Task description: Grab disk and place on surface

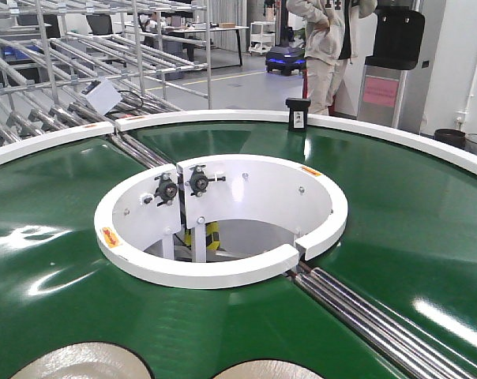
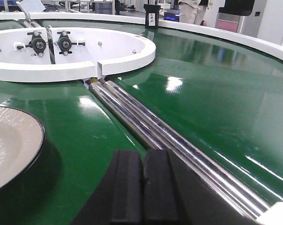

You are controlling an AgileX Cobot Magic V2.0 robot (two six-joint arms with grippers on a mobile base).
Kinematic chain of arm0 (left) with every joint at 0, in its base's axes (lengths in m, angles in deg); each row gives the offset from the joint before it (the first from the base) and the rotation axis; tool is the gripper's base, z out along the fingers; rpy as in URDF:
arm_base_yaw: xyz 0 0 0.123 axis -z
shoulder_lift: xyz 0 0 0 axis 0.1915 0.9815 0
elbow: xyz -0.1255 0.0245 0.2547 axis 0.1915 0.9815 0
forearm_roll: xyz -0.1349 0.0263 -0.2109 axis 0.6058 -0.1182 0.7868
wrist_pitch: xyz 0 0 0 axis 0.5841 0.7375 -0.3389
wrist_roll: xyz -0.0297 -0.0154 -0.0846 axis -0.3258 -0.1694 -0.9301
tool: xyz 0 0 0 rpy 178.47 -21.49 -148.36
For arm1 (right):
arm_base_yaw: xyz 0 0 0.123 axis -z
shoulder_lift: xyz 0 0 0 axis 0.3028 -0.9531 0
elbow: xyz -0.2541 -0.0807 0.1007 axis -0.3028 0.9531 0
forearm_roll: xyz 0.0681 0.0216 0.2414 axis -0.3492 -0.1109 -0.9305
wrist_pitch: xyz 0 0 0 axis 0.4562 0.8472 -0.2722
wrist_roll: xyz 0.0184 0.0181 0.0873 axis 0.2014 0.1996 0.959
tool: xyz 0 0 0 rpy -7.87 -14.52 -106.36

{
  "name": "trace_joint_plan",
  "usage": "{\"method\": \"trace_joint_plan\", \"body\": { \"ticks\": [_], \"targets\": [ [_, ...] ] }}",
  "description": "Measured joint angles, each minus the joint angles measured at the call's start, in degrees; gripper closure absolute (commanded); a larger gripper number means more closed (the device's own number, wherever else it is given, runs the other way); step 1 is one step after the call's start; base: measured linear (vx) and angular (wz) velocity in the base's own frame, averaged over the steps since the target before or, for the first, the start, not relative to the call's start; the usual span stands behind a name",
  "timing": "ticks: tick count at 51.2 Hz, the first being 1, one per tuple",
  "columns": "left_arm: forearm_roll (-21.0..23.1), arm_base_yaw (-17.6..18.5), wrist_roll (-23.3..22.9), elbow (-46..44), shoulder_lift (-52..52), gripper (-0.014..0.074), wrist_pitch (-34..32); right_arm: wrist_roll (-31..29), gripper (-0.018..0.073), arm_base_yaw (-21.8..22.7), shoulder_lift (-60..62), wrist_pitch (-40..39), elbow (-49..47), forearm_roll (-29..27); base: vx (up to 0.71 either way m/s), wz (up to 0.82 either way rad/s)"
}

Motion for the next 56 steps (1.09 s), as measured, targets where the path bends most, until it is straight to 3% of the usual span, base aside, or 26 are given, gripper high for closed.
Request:
{"method": "trace_joint_plan", "body": {
  "ticks": [44,56],
  "targets": [
    [0.0,0.0,-0.06,0.0,0.0,0.0604,-1.78,0.0,0.0568,0.0,0.0,-0.02,0.0,0.0,0.0,0.0],
    [0.0,0.0,-2.86,0.0,0.0,0.0604,-12.98,-0.03,0.0568,0.0,0.0,-6.04,0.0,-0.52,0.0,0.0]
  ]
}}
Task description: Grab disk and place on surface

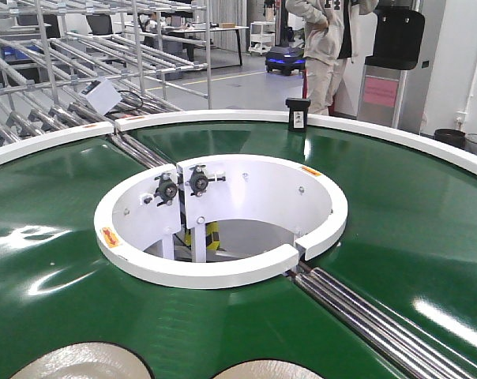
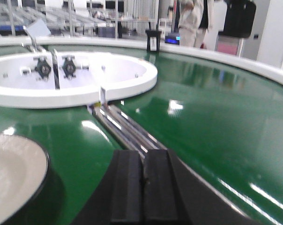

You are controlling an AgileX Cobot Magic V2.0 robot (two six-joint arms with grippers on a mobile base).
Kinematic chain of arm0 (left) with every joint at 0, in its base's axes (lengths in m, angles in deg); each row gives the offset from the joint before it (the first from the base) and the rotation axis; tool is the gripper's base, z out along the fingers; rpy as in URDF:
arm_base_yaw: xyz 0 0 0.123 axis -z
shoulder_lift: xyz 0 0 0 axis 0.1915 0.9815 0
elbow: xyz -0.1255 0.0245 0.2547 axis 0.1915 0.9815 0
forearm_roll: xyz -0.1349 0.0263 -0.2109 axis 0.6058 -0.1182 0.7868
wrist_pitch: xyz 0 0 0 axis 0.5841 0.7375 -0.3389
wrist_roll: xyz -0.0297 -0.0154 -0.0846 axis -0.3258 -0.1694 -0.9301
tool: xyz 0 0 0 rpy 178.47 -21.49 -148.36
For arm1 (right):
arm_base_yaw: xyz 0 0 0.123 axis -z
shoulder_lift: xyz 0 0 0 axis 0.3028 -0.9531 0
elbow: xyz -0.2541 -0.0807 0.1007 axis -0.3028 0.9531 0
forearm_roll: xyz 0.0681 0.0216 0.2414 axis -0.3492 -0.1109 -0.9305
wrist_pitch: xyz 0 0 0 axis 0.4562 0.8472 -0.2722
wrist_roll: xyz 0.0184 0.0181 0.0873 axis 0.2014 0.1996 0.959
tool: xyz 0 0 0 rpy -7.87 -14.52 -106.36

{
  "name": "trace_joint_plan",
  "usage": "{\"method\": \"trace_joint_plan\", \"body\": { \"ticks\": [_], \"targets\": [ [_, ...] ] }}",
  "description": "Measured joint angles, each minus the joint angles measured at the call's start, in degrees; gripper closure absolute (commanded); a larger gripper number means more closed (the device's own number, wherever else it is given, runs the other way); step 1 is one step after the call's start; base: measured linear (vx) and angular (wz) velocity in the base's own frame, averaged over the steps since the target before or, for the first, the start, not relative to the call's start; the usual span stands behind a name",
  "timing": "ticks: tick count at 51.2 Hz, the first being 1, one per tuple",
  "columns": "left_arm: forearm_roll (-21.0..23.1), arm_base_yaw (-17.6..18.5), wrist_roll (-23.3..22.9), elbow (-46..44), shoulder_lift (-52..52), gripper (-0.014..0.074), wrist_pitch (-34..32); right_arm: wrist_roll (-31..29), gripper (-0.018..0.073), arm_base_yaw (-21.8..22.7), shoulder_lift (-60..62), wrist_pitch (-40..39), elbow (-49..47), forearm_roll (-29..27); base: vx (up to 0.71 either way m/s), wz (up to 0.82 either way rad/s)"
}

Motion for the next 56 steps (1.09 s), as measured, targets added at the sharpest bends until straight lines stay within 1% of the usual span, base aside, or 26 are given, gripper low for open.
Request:
{"method": "trace_joint_plan", "body": {
  "ticks": [6,12,15,19,22,23,24,30,33,38,47,51,56],
  "targets": [
    [0.0,0.0,-0.18,0.0,0.0,0.0603,-1.61,0.0,0.0568,0.0,0.0,-4.51,0.0,-0.13,0.0,0.0],
    [0.0,0.0,0.03,-0.48,0.0,0.0601,-5.31,0.23,0.0566,0.0,0.0,-10.58,-0.17,-0.82,0.0,0.0],
    [0.0,0.0,1.26,-2.07,0.0,0.06,-6.47,1.24,0.0566,0.0,0.0,-10.3,-1.62,-2.71,0.0,0.0],
    [0.0,0.0,4.71,-6.87,0.0,0.0596,-6.29,2.13,0.0566,0.0,-0.25,-7.31,-6.83,-5.53,0.0,0.0],
    [0.0,0.0,7.35,-11.32,0.19,0.0596,-4.67,2.46,0.0566,0.0,-1.47,-4.3,-10.96,-6.71,0.0,0.0],
    [-0.02,0.0,11.46,-19.62,2.59,0.0595,0.62,2.62,0.0566,0.0,-5.35,1.49,-19.17,-7.6,0.0,0.0],
    [-0.02,0.0,12.25,-21.48,3.5,0.0595,2.27,2.62,0.0565,0.0,-6.37,2.13,-20.68,-7.6,0.0,0.0],
    [-0.02,0.0,14.23,-29.6,9.8,0.0594,11.14,2.62,0.0564,0.0,-12.32,5.11,-26.12,-7.6,0.0,0.0],
    [-0.07,0.0,14.27,-31.77,13.43,0.0594,13.68,2.62,0.0562,0.0,-15.48,5.54,-27.21,-7.6,0.0,0.0],
    [-0.07,0.0,14.27,-32.51,19.48,0.0594,16.12,2.62,0.0557,0.0,-20.85,6.4,-27.5,-7.6,0.0,0.0],
    [-0.07,0.0,14.27,-30.31,28.72,0.0583,19.39,2.62,0.0526,0.0,-29.38,7.2,-27.5,-7.6,0.0,0.0],
    [-0.07,0.0,14.27,-28.92,32.16,0.0556,20.16,2.62,0.0494,0.0,-32.43,7.25,-27.5,-7.99,0.0,0.0],
    [-0.07,0.0,14.27,-27.87,35.71,0.0502,20.94,2.62,0.0433,0.0,-34.97,7.31,-27.5,-8.14,0.0,0.0]
  ]
}}
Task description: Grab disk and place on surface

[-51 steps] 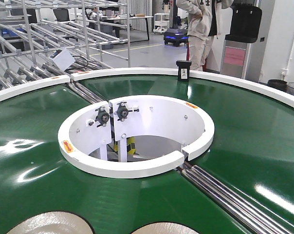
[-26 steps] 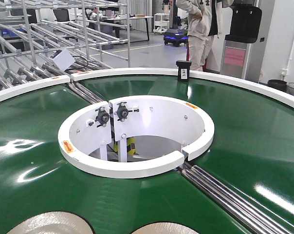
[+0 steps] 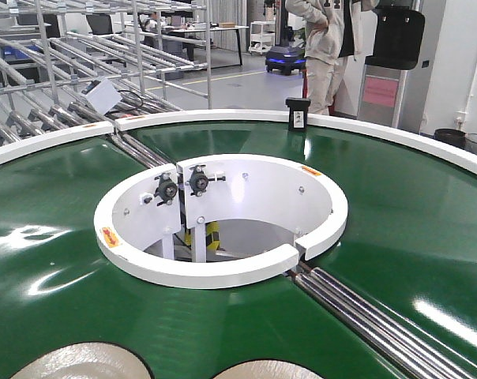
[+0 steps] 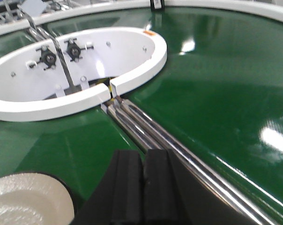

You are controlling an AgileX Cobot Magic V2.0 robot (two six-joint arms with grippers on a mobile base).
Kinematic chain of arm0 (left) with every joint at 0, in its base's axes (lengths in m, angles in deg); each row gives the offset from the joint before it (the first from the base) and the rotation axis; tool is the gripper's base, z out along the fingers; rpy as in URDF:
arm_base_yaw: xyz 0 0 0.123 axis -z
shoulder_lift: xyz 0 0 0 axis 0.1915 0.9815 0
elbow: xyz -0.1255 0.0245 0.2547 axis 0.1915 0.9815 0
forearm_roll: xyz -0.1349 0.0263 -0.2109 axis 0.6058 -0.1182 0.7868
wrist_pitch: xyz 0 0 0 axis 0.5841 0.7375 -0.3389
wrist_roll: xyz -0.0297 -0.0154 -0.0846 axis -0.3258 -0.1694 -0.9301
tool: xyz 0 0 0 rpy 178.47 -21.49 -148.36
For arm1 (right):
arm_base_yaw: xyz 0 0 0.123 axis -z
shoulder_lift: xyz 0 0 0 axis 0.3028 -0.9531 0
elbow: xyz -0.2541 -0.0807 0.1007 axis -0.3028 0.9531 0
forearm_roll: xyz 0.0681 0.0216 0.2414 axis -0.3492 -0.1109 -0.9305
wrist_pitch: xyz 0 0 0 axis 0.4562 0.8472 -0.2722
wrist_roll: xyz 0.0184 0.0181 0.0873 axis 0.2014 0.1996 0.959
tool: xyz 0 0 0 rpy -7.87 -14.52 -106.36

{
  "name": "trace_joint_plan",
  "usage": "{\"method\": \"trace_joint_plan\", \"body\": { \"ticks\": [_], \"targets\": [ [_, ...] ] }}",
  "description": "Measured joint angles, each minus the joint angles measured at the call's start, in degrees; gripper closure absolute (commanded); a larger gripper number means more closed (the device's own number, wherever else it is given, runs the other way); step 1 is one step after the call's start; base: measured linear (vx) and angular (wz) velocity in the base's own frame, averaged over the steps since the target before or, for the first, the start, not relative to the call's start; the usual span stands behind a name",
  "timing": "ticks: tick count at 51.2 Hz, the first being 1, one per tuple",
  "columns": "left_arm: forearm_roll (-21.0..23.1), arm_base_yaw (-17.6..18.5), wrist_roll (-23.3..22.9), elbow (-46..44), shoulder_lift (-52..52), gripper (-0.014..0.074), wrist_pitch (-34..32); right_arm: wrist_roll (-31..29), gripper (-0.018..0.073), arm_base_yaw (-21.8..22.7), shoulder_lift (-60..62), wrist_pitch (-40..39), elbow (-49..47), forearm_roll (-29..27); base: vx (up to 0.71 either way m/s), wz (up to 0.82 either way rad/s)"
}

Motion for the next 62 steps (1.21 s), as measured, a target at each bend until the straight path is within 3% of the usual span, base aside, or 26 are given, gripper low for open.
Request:
{"method": "trace_joint_plan", "body": {
  "ticks": [15,19,31,40,48,51,54,62],
  "targets": [
    [0.0,0.0,0.0,0.13,7.17,0.0105,0.22,0.0,0.0175,0.0,-2.08,0.06,0.0,-0.02,0.0,0.0],
    [0.0,0.0,0.0,0.13,8.34,0.0043,-0.79,0.05,0.013,0.0,-2.19,0.18,0.0,-0.02,0.0,0.0],
    [0.0,0.0,-1.85,-0.2,12.75,0.0036,-3.0,0.36,0.0097,0.0,-2.19,1.26,0.0,-0.02,0.0,0.0],
    [0.0,-0.55,-8.68,-7.93,20.91,0.0069,4.57,0.38,0.0097,0.0,-2.19,1.54,0.0,-0.02,0.0,0.0],
    [1.12,-2.68,-9.32,-17.43,31.63,0.0085,11.15,0.38,0.0097,0.0,-2.19,2.32,0.0,-0.44,0.0,0.0],
    [2.62,-3.63,-7.85,-20.55,35.65,0.0085,13.45,0.38,0.0097,0.0,-2.19,3.09,0.0,-0.44,0.0,0.0],
    [4.64,-4.6,-3.6,-23.39,39.99,0.0085,15.49,0.38,0.0097,0.0,-2.19,3.96,0.0,-0.44,0.0,0.0],
    [16.86,-8.65,13.3,-27.54,49.33,0.0085,19.96,0.38,0.0097,0.0,-2.19,5.48,0.0,-0.47,0.0,0.0]
  ]
}}
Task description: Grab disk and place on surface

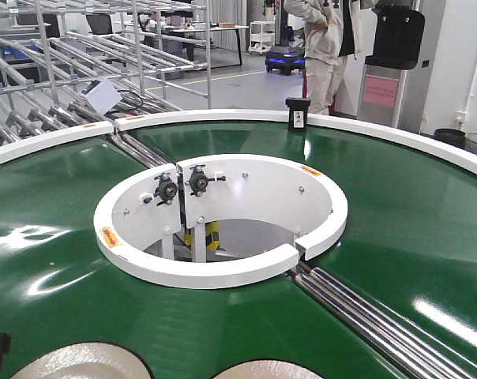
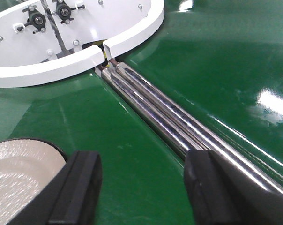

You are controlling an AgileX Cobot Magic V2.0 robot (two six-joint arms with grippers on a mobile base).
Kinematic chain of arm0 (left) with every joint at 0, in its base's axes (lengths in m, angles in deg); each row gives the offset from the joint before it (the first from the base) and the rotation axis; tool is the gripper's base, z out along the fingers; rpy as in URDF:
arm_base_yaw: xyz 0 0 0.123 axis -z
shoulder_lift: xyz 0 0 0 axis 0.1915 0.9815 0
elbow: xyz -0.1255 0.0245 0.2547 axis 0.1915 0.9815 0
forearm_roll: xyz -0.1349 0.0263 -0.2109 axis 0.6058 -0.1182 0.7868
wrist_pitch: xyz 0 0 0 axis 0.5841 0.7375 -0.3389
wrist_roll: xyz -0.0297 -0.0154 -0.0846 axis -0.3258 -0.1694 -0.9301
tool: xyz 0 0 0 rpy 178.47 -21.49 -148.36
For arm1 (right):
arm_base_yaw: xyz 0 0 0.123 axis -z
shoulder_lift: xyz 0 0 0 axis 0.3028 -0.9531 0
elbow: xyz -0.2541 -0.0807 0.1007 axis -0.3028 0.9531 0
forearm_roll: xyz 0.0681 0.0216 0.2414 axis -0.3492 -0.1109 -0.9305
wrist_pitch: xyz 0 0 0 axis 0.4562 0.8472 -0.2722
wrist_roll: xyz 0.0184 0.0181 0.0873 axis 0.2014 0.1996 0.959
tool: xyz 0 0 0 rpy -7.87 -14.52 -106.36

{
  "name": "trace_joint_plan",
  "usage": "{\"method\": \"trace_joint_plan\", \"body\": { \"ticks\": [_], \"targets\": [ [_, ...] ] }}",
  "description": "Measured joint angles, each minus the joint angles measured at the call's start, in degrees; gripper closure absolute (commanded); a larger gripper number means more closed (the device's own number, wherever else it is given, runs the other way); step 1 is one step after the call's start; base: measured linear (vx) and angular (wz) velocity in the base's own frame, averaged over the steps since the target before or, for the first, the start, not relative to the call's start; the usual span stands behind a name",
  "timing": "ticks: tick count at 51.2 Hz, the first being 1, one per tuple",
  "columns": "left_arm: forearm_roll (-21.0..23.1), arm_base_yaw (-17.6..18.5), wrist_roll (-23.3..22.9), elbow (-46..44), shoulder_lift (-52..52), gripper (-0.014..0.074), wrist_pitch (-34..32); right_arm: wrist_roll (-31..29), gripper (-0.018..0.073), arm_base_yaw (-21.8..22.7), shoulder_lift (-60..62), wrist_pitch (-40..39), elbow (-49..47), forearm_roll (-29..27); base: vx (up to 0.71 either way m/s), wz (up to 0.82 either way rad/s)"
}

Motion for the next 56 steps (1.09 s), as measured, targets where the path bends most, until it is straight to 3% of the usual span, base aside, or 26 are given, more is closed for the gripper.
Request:
{"method": "trace_joint_plan", "body": {
  "ticks": [14,23,44,56],
  "targets": [
    [18.13,-10.07,22.7,-0.46,8.44,0.0098,3.21,0.04,0.0097,0.0,0.0,0.84,0.0,-0.06,0.0,0.0],
    [28.52,-11.61,35.27,-0.63,11.89,0.0114,7.89,0.04,0.0097,0.0,0.0,0.96,0.0,-2.19,0.0,0.0],
    [38.89,-10.63,46.61,-0.75,18.51,0.0117,13.84,0.04,0.0097,0.0,-5.01,1.08,0.0,-5.44,0.0,0.0],
    [39.96,-9.51,47.83,-0.94,19.66,0.0148,14.6,0.04,0.0097,0.0,-6.65,1.09,0.0,-5.37,0.0,0.0]
  ]
}}
